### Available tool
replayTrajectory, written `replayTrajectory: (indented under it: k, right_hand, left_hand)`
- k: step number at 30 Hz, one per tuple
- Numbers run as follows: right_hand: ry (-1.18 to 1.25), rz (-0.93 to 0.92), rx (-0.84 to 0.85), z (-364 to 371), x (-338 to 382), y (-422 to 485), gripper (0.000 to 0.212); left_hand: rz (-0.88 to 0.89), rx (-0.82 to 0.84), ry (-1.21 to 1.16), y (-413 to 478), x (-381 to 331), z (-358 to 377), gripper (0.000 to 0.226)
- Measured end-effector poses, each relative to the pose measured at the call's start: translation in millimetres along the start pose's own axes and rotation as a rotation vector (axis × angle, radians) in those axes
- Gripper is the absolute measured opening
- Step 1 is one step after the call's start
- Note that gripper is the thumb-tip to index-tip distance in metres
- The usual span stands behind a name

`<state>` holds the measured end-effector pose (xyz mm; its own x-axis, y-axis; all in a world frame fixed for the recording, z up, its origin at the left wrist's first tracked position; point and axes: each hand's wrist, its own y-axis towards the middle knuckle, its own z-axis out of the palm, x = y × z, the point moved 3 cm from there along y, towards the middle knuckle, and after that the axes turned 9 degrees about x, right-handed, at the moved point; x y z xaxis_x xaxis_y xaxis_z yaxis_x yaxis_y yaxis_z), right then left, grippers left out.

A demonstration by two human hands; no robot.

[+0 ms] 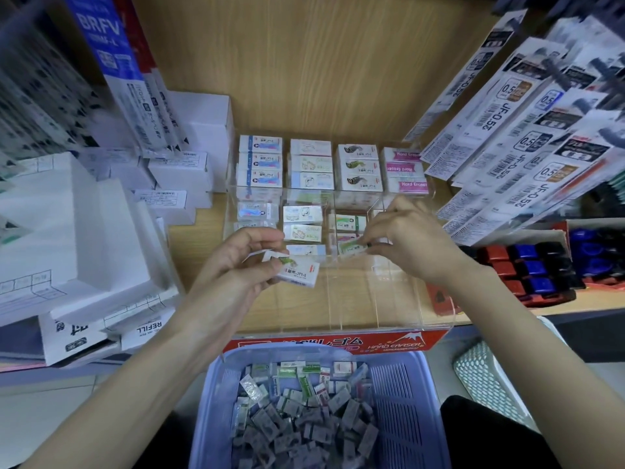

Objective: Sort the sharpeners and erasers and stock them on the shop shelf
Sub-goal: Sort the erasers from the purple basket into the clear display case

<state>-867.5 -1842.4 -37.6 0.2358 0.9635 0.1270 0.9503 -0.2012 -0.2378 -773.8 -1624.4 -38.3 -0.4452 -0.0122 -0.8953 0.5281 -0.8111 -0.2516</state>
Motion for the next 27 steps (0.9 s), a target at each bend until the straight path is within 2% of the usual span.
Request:
replayTrajectory:
  k: [7,14,17,22,24,26,27]
  right_hand:
    - [0.001,0.003,0.229,-18,5,10,0.021]
    - [-0.168,0.043,0.114,-7,19,12,0.017]
    - [-0.115,0.075,0.114,-6,18,14,0.011]
    - [-0.112,0.036,0.192,-11,16,18,0.02]
    - [-0.106,0.061,0.149,-10,16,16,0.023]
    - [-0.044,0.086,-0.029,-13,18,6,0.025]
    - [0.085,0.103,-0.137,-17,23,-3,0.025]
  left_hand:
    - [-0.005,-0.019,0.019,2,1,2,0.032]
    - [0.009,-0.023,0.034,1,0,1,0.032]
    - [0.007,-0.021,0.047,2,1,2,0.033]
    - [0.004,-0.02,0.061,3,3,2,0.032]
    - [0.008,-0.023,0.042,3,3,1,0.027]
    - [0.019,-0.025,0.032,2,2,1,0.023]
    - [0.026,-0.027,0.028,2,1,1,0.023]
